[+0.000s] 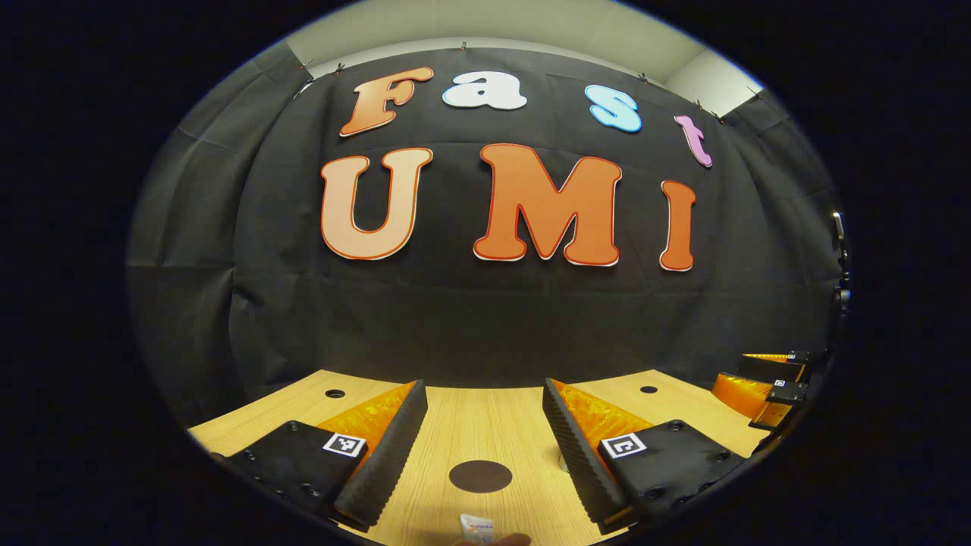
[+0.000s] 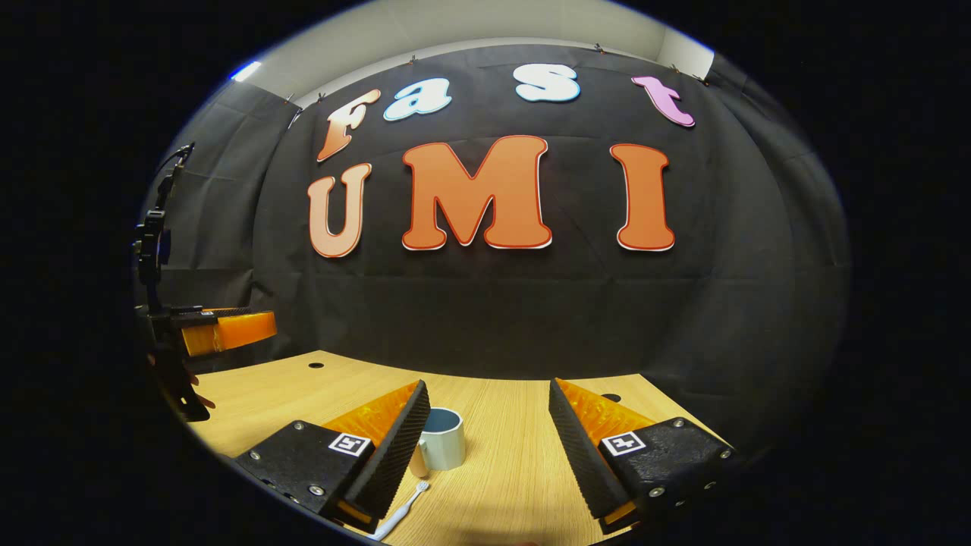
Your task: Put the toothbrush and toothpaste on the desktop into the cup, then pick up the cup and place it on the coaster on the desktop.
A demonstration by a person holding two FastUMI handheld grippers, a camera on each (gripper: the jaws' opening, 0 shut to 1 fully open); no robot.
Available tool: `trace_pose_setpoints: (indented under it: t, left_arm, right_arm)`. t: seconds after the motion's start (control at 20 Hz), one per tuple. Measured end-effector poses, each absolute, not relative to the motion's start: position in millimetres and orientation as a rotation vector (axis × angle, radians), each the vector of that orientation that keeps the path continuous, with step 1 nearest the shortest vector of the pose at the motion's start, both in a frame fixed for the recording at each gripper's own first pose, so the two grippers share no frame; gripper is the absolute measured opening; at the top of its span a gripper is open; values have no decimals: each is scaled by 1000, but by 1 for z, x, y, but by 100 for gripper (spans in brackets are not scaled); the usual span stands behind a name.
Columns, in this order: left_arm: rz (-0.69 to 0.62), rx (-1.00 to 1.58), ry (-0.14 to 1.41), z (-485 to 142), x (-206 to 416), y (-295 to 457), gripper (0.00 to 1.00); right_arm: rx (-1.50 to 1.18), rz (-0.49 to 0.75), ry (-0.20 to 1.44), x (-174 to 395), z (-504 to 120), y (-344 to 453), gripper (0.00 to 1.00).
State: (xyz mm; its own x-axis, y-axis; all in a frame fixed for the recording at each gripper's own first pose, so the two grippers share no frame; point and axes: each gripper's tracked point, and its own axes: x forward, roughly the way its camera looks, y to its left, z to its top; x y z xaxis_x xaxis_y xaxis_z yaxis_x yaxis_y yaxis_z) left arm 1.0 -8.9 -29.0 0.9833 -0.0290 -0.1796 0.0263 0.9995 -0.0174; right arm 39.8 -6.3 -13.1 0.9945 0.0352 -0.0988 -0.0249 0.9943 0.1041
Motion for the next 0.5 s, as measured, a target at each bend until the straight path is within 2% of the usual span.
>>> trace_pose_setpoints:
  t: [0.05, 0.1, 0.5]
  left_arm:
    - [-23, -9, 197, -32, -1, -6, 99]
    - [-18, -3, 214, -34, -4, -5, 95]
    - [-9, -24, 387, -64, -29, 0, 97]
  right_arm:
    - [101, 38, 112, 39, -16, -2, 95]
    - [101, 49, 122, 38, -18, 1, 95]
    - [127, 113, 234, 29, -40, 34, 95]
